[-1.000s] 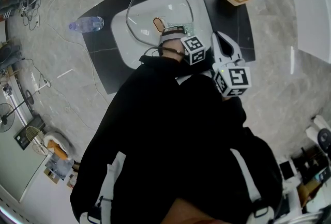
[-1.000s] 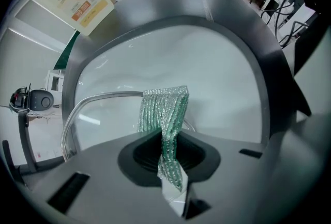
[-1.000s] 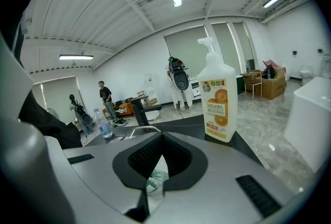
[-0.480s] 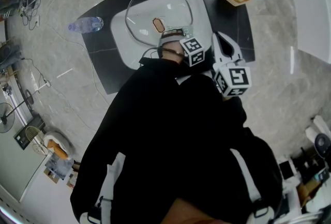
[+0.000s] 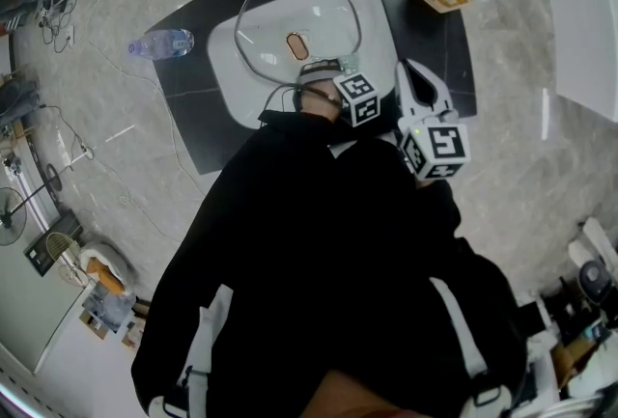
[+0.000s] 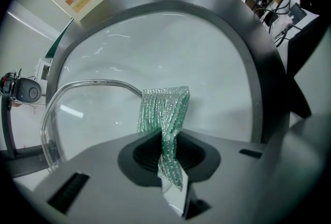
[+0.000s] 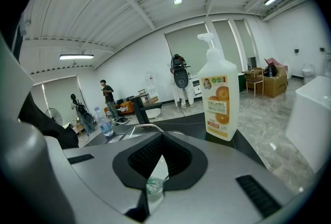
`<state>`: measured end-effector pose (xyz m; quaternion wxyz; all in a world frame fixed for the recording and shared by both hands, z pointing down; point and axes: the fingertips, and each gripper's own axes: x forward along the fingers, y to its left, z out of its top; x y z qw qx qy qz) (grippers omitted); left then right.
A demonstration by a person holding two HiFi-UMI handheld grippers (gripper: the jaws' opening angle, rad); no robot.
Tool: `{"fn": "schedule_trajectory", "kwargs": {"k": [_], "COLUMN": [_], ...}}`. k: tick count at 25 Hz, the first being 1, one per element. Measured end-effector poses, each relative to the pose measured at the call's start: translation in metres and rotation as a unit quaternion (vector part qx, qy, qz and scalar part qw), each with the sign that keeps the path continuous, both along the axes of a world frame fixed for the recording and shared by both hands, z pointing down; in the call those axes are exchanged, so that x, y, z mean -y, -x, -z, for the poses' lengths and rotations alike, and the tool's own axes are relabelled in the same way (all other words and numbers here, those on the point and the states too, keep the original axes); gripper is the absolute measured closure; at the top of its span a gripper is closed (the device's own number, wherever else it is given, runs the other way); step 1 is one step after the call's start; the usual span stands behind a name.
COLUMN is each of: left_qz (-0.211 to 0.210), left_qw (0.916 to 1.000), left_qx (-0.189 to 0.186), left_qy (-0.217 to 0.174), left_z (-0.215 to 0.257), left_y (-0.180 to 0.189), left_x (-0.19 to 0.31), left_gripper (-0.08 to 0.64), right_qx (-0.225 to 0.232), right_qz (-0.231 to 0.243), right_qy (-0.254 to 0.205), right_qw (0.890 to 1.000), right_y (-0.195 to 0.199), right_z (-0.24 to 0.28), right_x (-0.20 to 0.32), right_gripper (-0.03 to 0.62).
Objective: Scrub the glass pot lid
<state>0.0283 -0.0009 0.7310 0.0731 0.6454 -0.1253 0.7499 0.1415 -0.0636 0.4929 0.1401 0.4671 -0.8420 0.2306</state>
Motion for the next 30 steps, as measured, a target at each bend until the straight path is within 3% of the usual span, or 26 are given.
{"fn": "schedule_trajectory", "kwargs": {"k": [15,30], "left_qz": [0.046,0.075], "left_qw": [0.9962,0.9911], "left_qx": [-0.021,-0.043], "left_qy": [0.071,0.101], "left_z": [-0.014,-0.016], "left_y": [0.011,0.015], "left_x": [-0.033,-0.042], "left_gripper": [0.506,0.508], "right_qx": [-0.002,-0.009], "right_qz": [0.012,0.029], "right_qy": [-0.005,-0.005], "right_qw": [1.000,1.000], "right_y": [0.008,0.013], "right_z": [0.002,-0.005], "right_x": [0.002,0.002], "right_gripper": [0.592,0.592]}}
